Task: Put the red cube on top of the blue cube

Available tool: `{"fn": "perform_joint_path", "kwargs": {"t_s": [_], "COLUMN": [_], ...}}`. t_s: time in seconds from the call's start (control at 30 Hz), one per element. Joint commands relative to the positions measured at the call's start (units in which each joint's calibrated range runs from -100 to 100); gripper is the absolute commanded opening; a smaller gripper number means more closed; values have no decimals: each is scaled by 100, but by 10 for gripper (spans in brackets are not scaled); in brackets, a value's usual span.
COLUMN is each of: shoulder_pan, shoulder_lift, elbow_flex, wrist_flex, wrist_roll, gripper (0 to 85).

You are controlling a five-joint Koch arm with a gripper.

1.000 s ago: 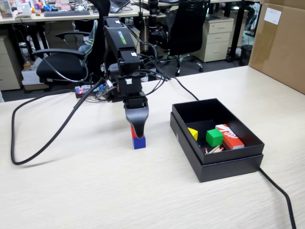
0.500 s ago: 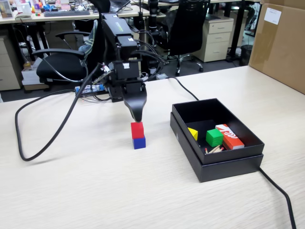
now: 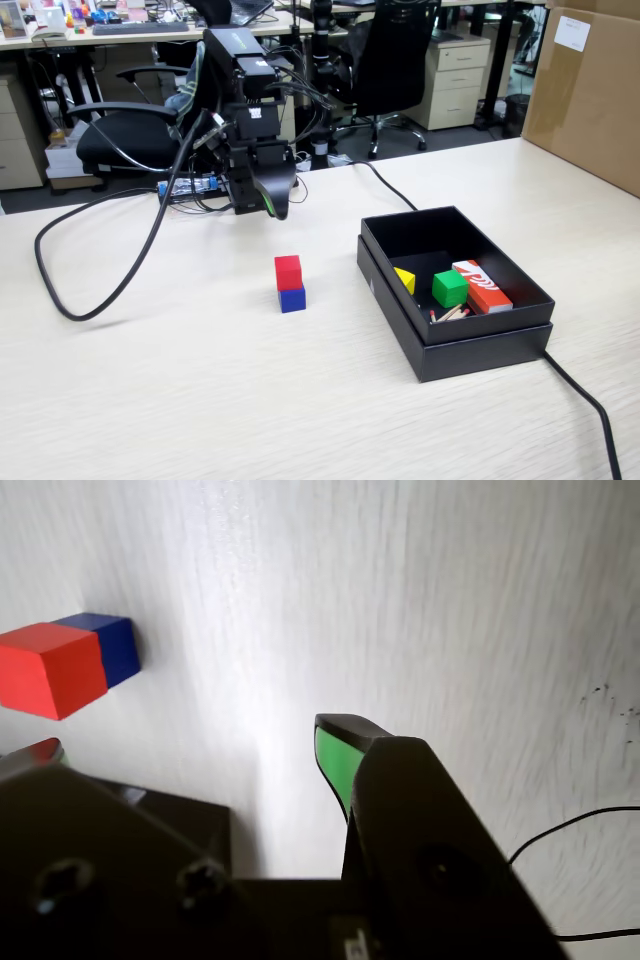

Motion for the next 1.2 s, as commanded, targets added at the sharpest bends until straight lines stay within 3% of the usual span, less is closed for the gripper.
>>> {"fn": "perform_joint_path", "kwargs": {"t_s": [0.0,0.43,0.73,1.0,1.17], "shoulder_pan": [-34,-166,-176,-151,-186], "shoulder_lift": [-675,-2201,-2201,-2074,-2040], "elbow_flex": [-57,-1907,-3729,-4944,-5316], "wrist_flex": [220,1593,4211,5481,5567], "wrist_roll": [29,-15,-444,-654,-698], "gripper": [496,524,520,519,520]}}
